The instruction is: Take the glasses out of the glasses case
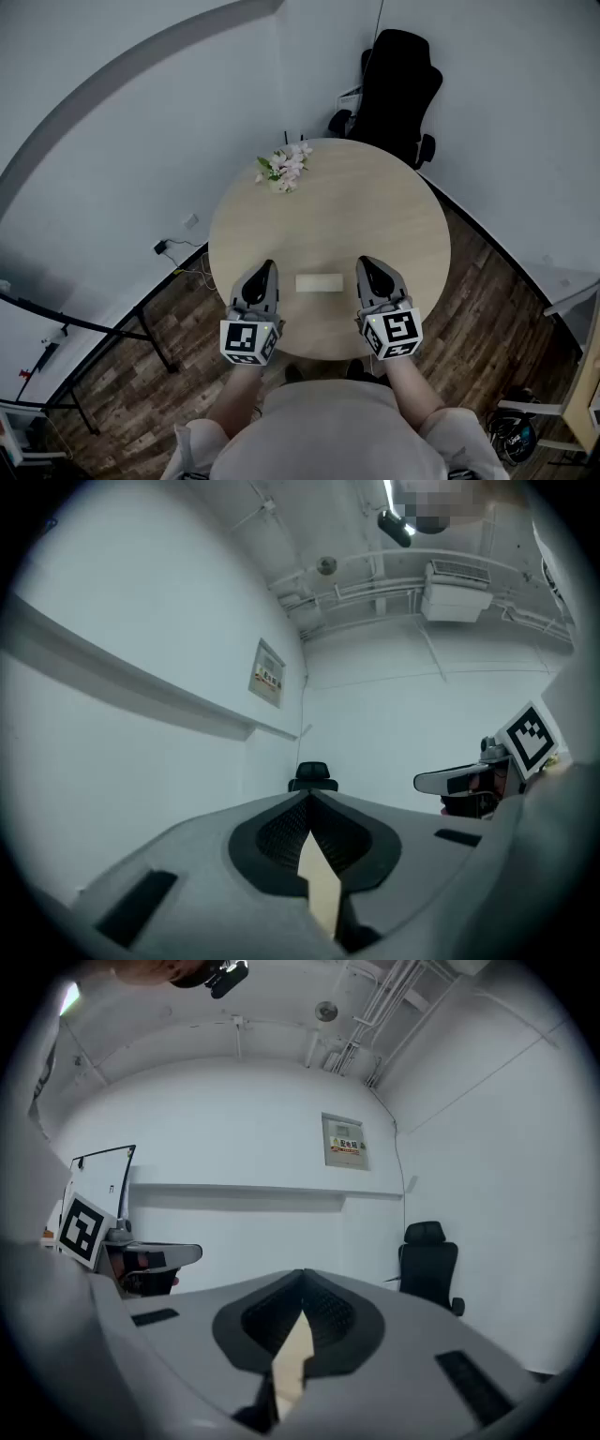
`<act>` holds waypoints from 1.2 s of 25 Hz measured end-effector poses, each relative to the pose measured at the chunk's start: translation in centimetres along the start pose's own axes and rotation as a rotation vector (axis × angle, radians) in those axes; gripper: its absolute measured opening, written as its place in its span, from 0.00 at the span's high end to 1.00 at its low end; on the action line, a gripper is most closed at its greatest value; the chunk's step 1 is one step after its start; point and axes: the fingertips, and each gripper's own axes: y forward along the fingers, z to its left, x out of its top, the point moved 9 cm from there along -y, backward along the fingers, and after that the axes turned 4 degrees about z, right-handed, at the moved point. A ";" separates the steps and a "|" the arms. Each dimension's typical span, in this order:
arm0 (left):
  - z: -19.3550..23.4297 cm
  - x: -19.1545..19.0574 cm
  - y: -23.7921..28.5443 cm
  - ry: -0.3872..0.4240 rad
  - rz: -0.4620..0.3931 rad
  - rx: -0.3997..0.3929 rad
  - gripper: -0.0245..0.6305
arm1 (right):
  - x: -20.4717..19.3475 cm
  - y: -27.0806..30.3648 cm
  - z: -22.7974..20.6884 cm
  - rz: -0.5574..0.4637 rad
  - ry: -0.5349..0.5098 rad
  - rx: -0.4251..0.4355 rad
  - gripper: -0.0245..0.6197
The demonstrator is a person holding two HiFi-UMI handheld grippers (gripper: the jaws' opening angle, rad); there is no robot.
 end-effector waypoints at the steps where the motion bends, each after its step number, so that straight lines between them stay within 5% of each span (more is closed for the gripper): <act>1: 0.0 0.0 0.0 -0.003 -0.001 0.000 0.95 | 0.0 0.1 0.0 -0.001 0.001 -0.001 0.94; 16: -0.8 0.1 0.5 0.004 0.009 -0.022 0.95 | 0.0 -0.2 -0.3 -0.010 0.012 -0.001 0.94; 30: -1.7 -2.4 0.5 -0.035 0.084 -0.031 0.95 | -3.0 -1.0 -0.8 0.082 0.030 0.011 0.94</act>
